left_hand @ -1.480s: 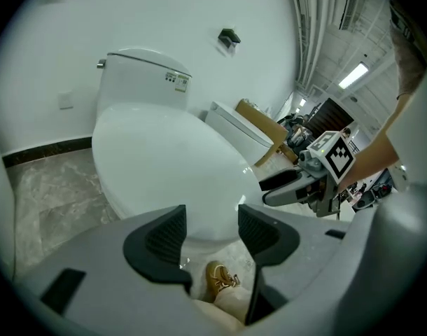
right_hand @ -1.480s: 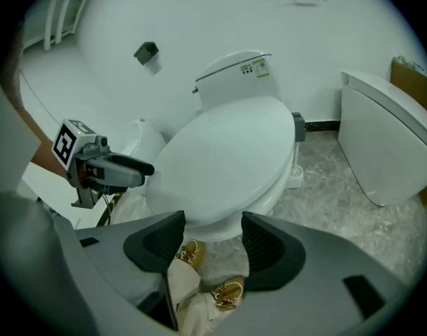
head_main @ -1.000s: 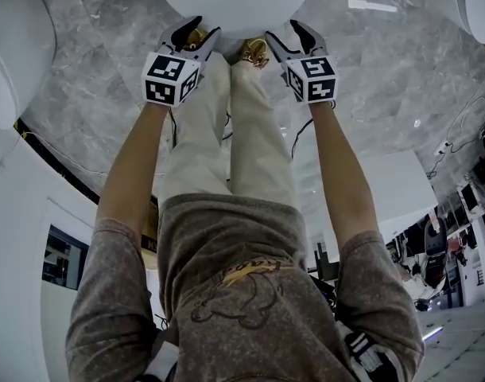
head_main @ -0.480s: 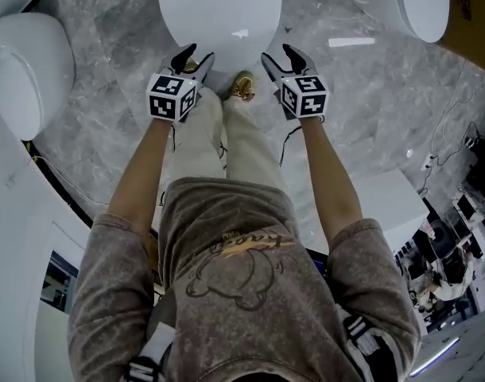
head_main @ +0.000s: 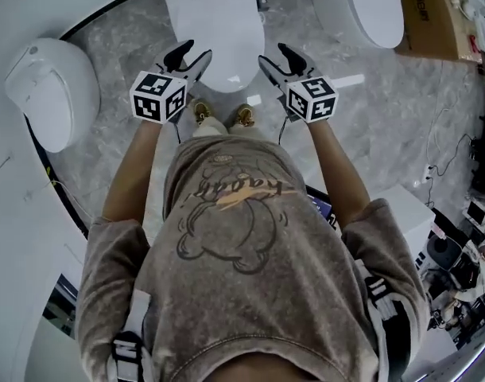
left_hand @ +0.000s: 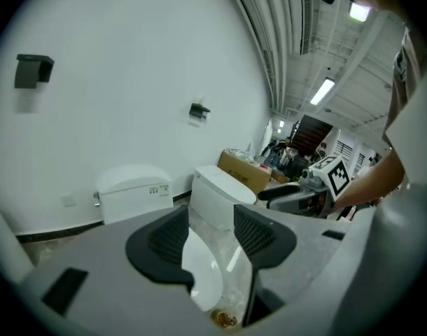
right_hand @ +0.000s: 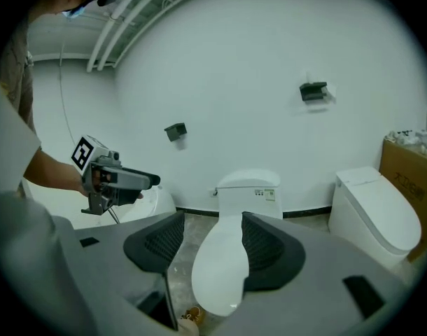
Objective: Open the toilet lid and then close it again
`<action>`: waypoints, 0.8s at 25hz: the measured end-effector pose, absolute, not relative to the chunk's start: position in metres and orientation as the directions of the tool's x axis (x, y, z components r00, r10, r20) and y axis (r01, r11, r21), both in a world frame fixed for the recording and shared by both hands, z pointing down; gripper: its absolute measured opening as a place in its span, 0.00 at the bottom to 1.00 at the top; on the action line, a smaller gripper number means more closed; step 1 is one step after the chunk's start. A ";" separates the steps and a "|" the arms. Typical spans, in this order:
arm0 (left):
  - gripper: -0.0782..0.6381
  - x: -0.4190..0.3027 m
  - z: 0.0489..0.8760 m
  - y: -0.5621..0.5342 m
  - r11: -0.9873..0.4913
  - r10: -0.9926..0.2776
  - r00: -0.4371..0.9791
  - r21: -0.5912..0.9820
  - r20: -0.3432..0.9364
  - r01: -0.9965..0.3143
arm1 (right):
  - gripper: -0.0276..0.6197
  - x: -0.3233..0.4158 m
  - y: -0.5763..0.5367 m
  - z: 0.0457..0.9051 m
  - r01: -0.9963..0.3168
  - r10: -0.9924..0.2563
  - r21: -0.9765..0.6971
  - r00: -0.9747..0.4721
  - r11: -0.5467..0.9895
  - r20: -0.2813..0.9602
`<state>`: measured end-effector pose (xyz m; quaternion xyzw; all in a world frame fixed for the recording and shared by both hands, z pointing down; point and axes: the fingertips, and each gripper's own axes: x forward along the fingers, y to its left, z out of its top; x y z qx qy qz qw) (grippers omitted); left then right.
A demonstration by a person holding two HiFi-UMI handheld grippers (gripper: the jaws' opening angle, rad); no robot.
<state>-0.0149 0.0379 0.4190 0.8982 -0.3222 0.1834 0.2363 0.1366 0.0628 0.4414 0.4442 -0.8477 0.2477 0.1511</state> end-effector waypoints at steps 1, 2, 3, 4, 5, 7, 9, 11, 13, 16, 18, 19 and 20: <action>0.38 -0.019 0.401 0.039 -0.676 -0.508 0.729 0.313 0.459 -0.667 | 0.47 0.133 0.067 0.427 -0.822 -0.682 -0.281 -0.568 0.494 0.461; 0.38 -0.022 0.385 0.040 -0.670 -0.523 0.733 0.321 0.434 -0.669 | 0.47 0.130 0.072 0.412 -0.816 -0.685 -0.279 -0.577 0.507 0.444; 0.38 -0.025 0.370 0.043 -0.667 -0.537 0.736 0.326 0.412 -0.670 | 0.47 0.126 0.077 0.398 -0.809 -0.689 -0.276 -0.587 0.519 0.425; 0.38 -0.026 0.357 0.046 -0.668 -0.548 0.738 0.326 0.394 -0.670 | 0.47 0.124 0.082 0.384 -0.804 -0.695 -0.270 -0.594 0.530 0.404; 0.38 -0.027 0.345 0.049 -0.670 -0.557 0.739 0.321 0.379 -0.670 | 0.47 0.122 0.087 0.370 -0.801 -0.705 -0.265 -0.598 0.537 0.381; 0.38 -0.030 0.326 0.056 -0.669 -0.577 0.736 0.312 0.355 -0.674 | 0.47 0.121 0.096 0.345 -0.803 -0.733 -0.255 -0.596 0.539 0.328; 0.38 -0.033 0.314 0.062 -0.660 -0.607 0.723 0.297 0.330 -0.690 | 0.44 0.122 0.103 0.323 -0.810 -0.764 -0.240 -0.585 0.535 0.273; 0.36 -0.038 0.305 0.065 -0.647 -0.648 0.700 0.269 0.299 -0.713 | 0.30 0.124 0.108 0.306 -0.821 -0.791 -0.214 -0.568 0.529 0.226; 0.22 -0.047 0.297 0.068 -0.638 -0.685 0.681 0.237 0.259 -0.732 | 0.24 0.124 0.109 0.293 -0.837 -0.818 -0.180 -0.544 0.516 0.185; 0.14 -0.054 0.289 0.070 -0.646 -0.705 0.680 0.213 0.202 -0.733 | 0.15 0.124 0.105 0.285 -0.862 -0.851 -0.124 -0.506 0.492 0.138; 0.12 -0.054 0.287 0.068 -0.648 -0.712 0.676 0.195 0.188 -0.737 | 0.10 0.129 0.101 0.285 -0.875 -0.868 -0.095 -0.484 0.475 0.116; 0.12 -0.052 0.286 0.067 -0.646 -0.718 0.671 0.182 0.184 -0.741 | 0.09 0.133 0.100 0.284 -0.881 -0.875 -0.087 -0.473 0.466 0.106; 0.12 -0.051 0.286 0.067 -0.644 -0.724 0.666 0.172 0.179 -0.745 | 0.09 0.136 0.100 0.285 -0.885 -0.880 -0.082 -0.465 0.458 0.098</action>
